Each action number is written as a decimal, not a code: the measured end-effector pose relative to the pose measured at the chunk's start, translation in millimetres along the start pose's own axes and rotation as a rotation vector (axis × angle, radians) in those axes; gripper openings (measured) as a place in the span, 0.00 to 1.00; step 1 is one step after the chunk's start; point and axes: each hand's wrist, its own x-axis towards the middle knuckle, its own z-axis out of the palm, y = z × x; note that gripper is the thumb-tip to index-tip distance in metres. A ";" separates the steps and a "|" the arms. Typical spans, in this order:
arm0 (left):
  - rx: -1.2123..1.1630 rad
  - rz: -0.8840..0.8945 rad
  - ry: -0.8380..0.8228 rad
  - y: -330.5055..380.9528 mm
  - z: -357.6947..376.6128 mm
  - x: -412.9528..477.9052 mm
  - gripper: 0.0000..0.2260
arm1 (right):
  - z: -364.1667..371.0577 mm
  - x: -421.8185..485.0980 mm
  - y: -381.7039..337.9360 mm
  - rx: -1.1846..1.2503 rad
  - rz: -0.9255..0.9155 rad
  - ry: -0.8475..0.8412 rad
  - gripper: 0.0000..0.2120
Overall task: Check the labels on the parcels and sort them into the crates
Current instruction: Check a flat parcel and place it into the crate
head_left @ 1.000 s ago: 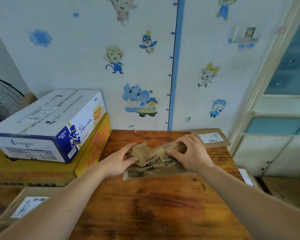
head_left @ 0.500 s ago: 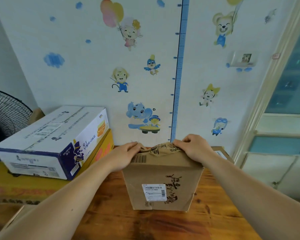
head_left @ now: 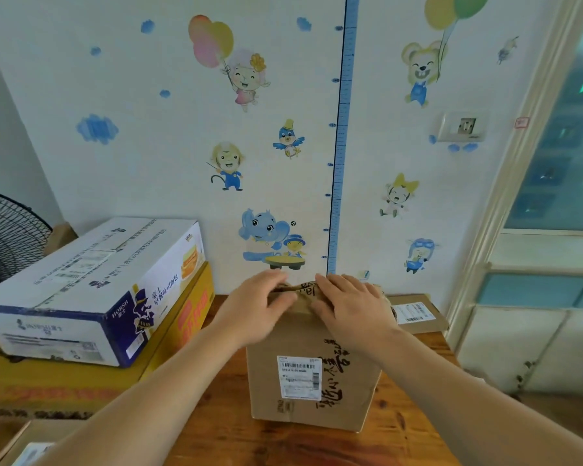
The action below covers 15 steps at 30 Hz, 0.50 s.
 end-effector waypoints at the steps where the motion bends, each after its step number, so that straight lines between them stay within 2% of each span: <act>1: 0.070 0.058 -0.065 2.4 2.5 -1.2 0.28 | 0.6 1.4 1.0 -0.011 0.009 -0.027 0.32; 3: 0.231 0.086 -0.179 2.5 7.0 0.1 0.33 | 1.2 4.8 4.2 -0.031 0.012 -0.096 0.40; 6: 0.318 0.075 -0.220 -1.9 7.5 6.1 0.35 | 2.2 10.7 9.5 -0.043 0.003 -0.147 0.48; 15: 0.401 0.030 -0.272 -8.9 15.8 7.9 0.36 | 16.5 15.9 4.2 -0.137 -0.040 -0.177 0.45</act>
